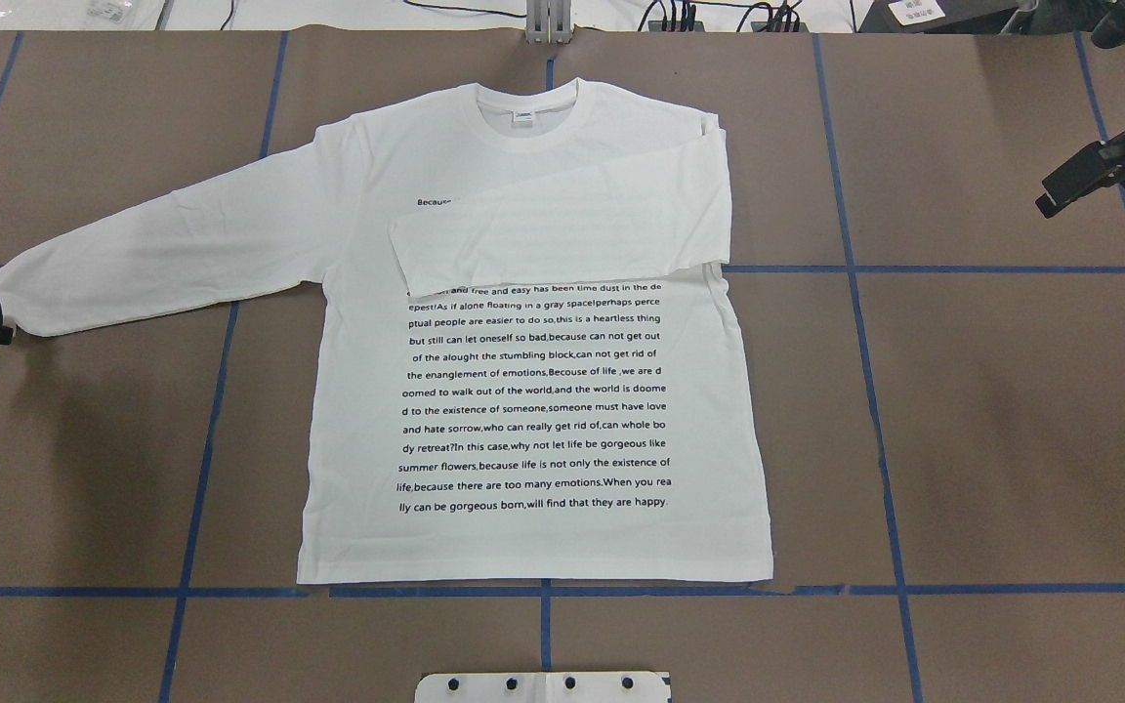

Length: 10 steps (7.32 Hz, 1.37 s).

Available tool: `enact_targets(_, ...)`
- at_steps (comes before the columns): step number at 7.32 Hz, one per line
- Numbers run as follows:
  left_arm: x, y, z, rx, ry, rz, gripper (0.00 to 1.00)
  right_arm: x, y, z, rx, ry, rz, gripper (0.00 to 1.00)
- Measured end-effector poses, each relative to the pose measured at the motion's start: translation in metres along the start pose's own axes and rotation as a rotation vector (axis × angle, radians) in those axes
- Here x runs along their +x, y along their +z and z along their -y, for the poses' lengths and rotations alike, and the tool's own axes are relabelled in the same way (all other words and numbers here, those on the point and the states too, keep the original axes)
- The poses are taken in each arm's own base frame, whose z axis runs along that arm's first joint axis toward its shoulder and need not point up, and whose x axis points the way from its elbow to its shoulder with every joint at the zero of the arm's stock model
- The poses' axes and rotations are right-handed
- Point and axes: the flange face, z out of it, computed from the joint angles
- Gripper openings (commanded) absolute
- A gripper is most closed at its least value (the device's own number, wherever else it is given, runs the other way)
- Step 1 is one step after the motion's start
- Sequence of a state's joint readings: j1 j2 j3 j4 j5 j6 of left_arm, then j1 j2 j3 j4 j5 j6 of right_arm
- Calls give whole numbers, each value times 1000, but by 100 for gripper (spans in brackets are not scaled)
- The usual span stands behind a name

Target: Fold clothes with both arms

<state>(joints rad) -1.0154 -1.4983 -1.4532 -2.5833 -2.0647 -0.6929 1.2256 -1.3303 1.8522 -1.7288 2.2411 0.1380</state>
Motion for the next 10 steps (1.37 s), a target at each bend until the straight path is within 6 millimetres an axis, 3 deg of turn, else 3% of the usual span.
enact_targets(3, 35, -26, 51, 74, -13, -59, 0, 1, 1, -1, -2, 2, 0, 100)
enact_targets(5, 83, -33, 108, 73, -116, -109, 0, 2, 2, -2, -5, 3, -1, 100)
enact_targets(8, 204, -53, 223, 27, -273, -139, 0, 2, 2, -1, -4, 3, 0, 100)
enact_targets(10, 292, -63, 259, 5, -318, -186, 0, 1, 2, -1, -3, 2, 0, 100)
